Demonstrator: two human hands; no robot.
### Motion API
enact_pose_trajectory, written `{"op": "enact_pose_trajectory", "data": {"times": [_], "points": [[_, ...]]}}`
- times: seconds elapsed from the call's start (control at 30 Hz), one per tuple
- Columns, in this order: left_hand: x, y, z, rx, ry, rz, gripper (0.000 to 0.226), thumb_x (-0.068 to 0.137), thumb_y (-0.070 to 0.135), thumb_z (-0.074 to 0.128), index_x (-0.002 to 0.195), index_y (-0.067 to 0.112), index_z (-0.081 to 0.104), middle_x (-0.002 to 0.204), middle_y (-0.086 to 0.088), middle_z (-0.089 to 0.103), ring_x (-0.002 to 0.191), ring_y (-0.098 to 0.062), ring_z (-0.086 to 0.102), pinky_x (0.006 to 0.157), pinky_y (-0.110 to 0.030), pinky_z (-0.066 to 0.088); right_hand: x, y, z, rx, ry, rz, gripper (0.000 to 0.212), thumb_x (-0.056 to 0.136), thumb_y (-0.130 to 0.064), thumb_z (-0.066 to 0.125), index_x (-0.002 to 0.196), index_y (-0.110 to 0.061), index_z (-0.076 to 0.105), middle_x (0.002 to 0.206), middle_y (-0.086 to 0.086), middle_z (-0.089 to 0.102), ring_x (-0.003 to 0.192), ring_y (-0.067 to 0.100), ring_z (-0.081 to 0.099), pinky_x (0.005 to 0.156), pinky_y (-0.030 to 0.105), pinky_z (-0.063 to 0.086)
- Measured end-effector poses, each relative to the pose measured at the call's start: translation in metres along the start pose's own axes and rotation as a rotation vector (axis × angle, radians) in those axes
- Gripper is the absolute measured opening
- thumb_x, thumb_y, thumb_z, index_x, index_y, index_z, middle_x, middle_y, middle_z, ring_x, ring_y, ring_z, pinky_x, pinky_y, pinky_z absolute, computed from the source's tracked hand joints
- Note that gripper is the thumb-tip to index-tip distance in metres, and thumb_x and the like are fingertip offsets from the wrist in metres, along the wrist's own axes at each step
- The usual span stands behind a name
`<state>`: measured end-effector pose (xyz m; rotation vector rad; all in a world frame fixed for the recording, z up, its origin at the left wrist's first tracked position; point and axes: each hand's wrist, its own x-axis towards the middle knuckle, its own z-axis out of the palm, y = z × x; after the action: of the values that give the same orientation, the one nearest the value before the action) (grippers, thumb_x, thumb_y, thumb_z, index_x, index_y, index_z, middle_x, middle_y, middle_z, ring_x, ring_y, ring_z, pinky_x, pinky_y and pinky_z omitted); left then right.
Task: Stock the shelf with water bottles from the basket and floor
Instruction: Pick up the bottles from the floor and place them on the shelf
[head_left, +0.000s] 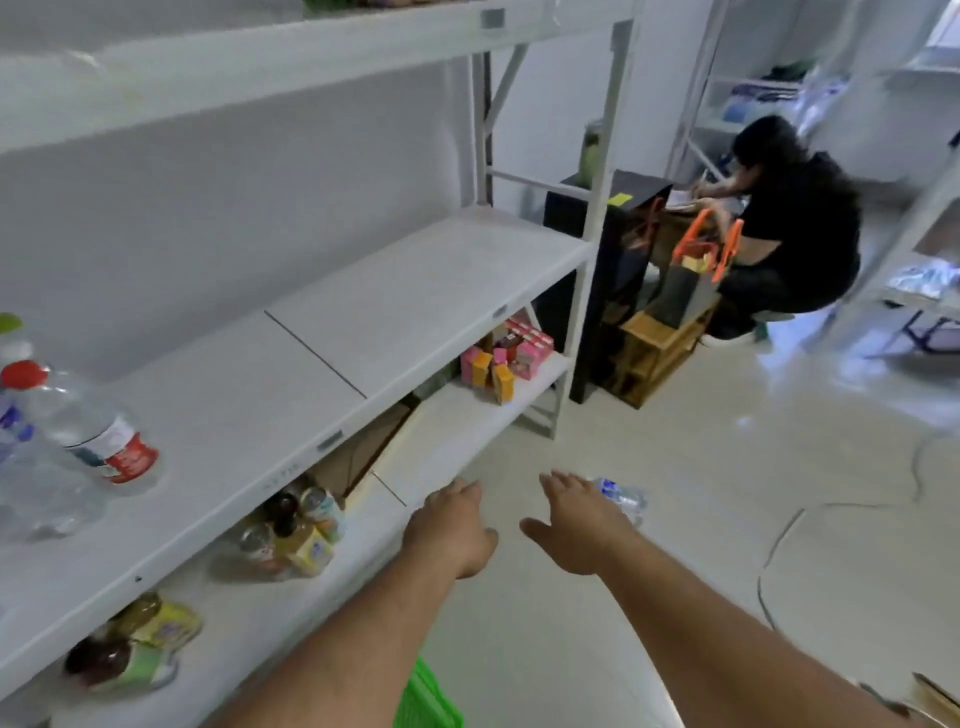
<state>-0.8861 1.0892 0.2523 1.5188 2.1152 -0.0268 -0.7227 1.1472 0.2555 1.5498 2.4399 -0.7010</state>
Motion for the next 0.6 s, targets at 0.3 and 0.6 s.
{"op": "enact_pose_trajectory", "data": {"times": [0.3,0.6], "points": [[0.078,0.188,0.054,-0.001,-0.113,0.008,0.075,0.091,0.044,0.053,0.155,0.026,0.020,0.164,0.003,0.017,0.148,-0.022,0.023,0.118,-0.037,0.027,0.017,0.207,-0.038,0.052,-0.064,0.105,0.073,0.095,-0.056,0.049,0.153,-0.017,0.030,0.159,0.004,0.033,0.144,0.027,0.033,0.114,0.039,0.034],[0.143,0.258,0.057,-0.021,-0.135,-0.056,0.073,0.090,0.043,0.052,0.155,0.027,0.021,0.163,0.003,0.018,0.147,-0.023,0.025,0.117,-0.037,0.029,0.070,0.296,-0.078,0.058,-0.128,0.105,0.069,0.095,-0.057,0.049,0.150,-0.018,0.035,0.155,0.001,0.039,0.139,0.026,0.038,0.109,0.039,0.040]]}}
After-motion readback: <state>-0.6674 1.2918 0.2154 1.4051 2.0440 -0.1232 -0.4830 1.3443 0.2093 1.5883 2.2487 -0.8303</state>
